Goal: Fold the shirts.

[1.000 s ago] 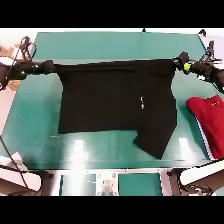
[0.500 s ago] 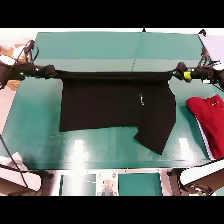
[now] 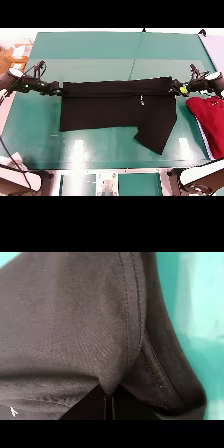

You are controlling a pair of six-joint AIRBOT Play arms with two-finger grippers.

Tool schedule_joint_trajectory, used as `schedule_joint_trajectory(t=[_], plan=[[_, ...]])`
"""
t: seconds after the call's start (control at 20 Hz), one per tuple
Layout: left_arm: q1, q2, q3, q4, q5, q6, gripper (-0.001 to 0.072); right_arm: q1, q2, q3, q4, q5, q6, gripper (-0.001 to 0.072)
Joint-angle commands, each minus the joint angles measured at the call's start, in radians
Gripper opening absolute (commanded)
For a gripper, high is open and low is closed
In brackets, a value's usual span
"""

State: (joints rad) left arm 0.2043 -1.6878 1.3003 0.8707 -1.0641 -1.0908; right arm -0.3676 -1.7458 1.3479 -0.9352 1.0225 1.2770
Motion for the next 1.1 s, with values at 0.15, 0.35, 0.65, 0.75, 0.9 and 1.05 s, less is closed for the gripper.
schedule_joint_trajectory(t=[0.15,0.35,0.65,0.75,0.9,1.05], plan=[[0.0,-0.005,-0.019,0.007,-0.082,-0.092,0.0022,0.0,0.0,-0.017,-0.008,0.001,0.004,0.0013],[0.0,0.0,-0.013,0.04,-0.156,-0.206,0.0082,-0.003,0.001,0.0,-0.008,0.061,0.007,0.0192],[0.017,0.002,0.069,0.163,-0.507,-0.368,0.0676,-0.115,0.091,0.02,-0.013,0.281,0.078,0.0285],[0.017,0.037,0.02,0.178,-0.576,-0.395,0.0675,-0.16,0.174,-0.077,-0.023,0.302,0.075,0.0285],[0.017,0.227,-0.202,0.214,-0.488,-0.377,0.064,-0.245,0.323,-0.292,-0.026,0.287,0.019,0.0284],[0.017,0.482,-0.449,0.286,-0.381,-0.387,0.0636,-0.345,0.473,-0.51,-0.027,0.237,-0.006,0.0285]])
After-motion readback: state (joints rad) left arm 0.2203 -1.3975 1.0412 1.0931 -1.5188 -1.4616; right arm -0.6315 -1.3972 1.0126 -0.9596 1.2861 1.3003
